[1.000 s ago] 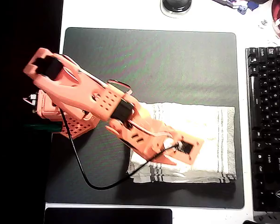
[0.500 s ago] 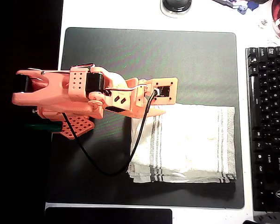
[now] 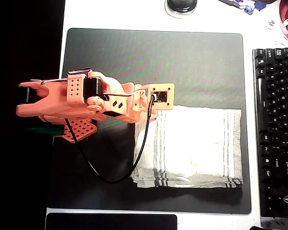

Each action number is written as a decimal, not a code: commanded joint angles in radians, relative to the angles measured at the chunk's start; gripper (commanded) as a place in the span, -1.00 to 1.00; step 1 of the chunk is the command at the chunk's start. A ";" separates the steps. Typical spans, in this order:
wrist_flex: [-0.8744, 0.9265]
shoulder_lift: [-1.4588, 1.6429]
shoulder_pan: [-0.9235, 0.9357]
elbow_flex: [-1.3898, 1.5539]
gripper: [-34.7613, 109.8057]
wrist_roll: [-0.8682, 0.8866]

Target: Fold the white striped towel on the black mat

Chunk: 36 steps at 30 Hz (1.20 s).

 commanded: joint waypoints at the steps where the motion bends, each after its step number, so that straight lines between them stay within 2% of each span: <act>1: 0.084 0.025 -0.015 0.023 -0.52 0.011; 9: 0.242 0.026 -0.009 0.023 -0.52 0.017; 15: 0.245 0.026 0.003 0.023 -0.52 0.032; 18: 0.242 0.026 0.006 0.023 -0.40 0.054; 36: 0.242 0.026 0.006 0.023 -0.40 0.051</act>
